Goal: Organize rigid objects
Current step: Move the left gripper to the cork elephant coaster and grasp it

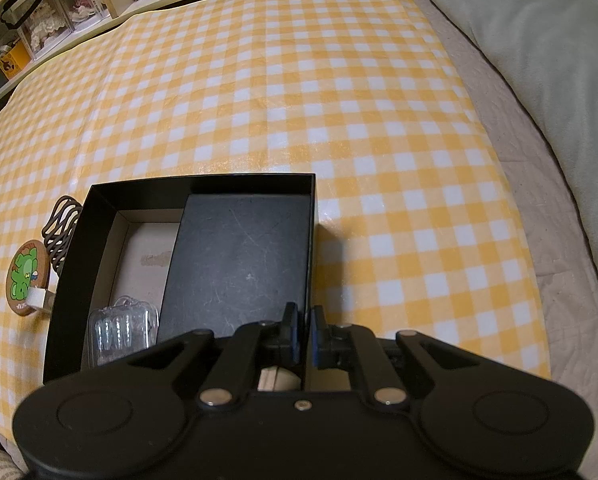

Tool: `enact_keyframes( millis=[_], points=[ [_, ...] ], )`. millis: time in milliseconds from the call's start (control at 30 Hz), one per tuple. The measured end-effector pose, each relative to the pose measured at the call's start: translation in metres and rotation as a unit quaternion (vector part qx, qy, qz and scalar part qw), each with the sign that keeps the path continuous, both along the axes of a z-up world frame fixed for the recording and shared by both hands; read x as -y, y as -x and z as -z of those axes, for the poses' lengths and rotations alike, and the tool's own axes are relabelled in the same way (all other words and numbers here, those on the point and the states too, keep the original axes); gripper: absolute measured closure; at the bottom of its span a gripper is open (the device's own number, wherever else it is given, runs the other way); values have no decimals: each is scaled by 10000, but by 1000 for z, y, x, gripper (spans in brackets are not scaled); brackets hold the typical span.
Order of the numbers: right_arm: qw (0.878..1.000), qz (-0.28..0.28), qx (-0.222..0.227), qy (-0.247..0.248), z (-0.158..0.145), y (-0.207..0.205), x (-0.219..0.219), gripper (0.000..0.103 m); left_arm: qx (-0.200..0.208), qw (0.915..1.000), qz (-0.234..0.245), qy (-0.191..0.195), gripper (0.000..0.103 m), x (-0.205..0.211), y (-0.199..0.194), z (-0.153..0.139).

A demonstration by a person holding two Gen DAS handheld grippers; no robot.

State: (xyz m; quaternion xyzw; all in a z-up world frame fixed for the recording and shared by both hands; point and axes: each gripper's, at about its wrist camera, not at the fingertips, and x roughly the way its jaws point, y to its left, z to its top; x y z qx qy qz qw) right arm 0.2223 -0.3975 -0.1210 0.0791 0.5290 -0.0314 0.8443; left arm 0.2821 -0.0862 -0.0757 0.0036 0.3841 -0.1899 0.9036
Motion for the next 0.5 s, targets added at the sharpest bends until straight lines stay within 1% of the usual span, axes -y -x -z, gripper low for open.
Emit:
enact_keyframes(
  millis=[167, 300, 400, 500],
  points=[
    [10000, 2, 0, -1, 0, 0, 0, 95, -186, 9991, 36, -385, 0, -26, -9, 34],
    [10000, 1, -1, 5, 0, 0, 0, 95, -440, 9977, -30, -522, 0, -47, -15, 55],
    [10000, 6, 0, 5, 0, 0, -1, 95, -518, 9958, -254, -708, 1, -58, -17, 65],
    [10000, 6, 0, 6, 0, 0, -1, 95, -610, 9941, -453, -779, 1, -71, -21, 73]
  ],
)
